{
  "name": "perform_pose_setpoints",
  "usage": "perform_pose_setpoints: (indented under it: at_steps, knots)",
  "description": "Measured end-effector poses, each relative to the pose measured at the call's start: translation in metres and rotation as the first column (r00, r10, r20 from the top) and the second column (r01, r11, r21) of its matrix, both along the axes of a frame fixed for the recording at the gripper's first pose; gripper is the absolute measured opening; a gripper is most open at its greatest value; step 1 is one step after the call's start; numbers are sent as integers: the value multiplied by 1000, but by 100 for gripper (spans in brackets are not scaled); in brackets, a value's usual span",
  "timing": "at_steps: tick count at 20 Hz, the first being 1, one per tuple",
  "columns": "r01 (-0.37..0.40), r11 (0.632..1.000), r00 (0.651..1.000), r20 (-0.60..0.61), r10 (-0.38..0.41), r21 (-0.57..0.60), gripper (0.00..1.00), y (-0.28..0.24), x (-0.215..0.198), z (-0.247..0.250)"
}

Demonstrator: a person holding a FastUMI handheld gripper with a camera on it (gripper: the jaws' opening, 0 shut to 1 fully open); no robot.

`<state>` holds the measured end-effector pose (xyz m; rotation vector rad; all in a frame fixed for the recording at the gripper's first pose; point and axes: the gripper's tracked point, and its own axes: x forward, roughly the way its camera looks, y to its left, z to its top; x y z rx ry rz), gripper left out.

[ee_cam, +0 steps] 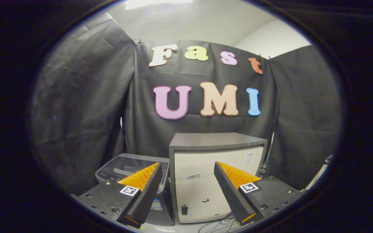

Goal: Put the clothes into the washing machine and then close the washing machine lid.

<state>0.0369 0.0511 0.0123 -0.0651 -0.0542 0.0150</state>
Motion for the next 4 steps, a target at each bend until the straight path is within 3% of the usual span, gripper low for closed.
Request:
perform_pose_setpoints:
  at_steps: [4]
  knots:
    - [-56, 998, 998, -3, 56, 18, 97, 22, 4, -7]
